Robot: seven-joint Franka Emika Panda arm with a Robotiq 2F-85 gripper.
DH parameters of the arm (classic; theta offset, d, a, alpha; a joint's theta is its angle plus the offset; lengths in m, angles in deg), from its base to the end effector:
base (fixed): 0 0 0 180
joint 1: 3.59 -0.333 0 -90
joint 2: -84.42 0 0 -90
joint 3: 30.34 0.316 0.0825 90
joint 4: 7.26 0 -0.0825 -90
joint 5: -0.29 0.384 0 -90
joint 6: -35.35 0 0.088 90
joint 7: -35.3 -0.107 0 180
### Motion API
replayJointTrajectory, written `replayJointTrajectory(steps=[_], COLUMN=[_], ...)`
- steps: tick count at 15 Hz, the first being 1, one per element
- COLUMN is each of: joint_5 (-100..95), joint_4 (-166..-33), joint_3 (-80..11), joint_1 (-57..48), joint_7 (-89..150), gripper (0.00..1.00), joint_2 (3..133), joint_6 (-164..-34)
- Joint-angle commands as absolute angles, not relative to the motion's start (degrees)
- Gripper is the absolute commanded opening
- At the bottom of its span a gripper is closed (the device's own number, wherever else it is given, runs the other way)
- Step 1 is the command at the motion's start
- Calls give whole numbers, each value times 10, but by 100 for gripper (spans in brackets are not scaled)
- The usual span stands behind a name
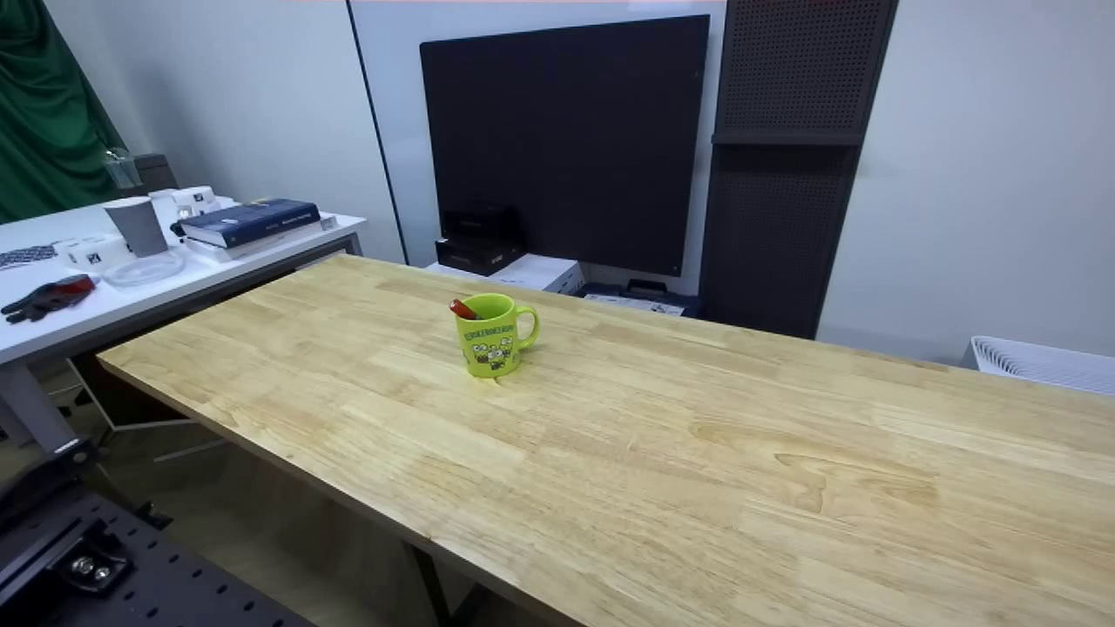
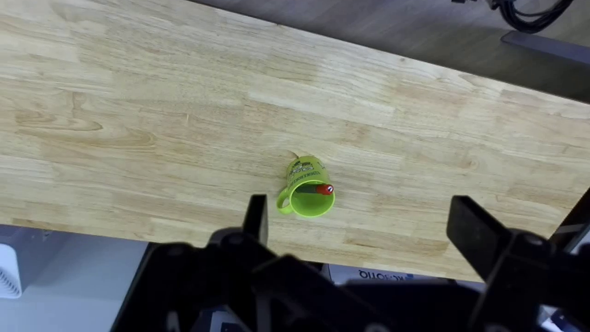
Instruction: Remove the marker from the mug and put it on the table
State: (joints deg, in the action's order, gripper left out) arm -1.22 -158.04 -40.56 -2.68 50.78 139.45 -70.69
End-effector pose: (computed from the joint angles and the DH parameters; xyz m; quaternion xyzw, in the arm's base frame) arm 0.2802 -0.0649 0.5312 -0.9919 -0.0715 -0.0958 0.0420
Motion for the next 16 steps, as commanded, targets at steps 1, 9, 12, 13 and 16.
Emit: replayJointTrajectory(steps=[1,9,12,13,16], joint_5=[-46,-44,-62,-67,-53], joint_4=[-1599,-1632,-1622,-1617,-1634], joint_3=[-399,-369,-336,-331,-342], joint_1=[-9,-31,-37,-40,-40], joint_7=[498,474,464,470,490], gripper=[100,100,100,100,100], joint_2=[1360,1152,1083,1067,1085], joint_6=[-792,-1025,-1055,-1060,-1056])
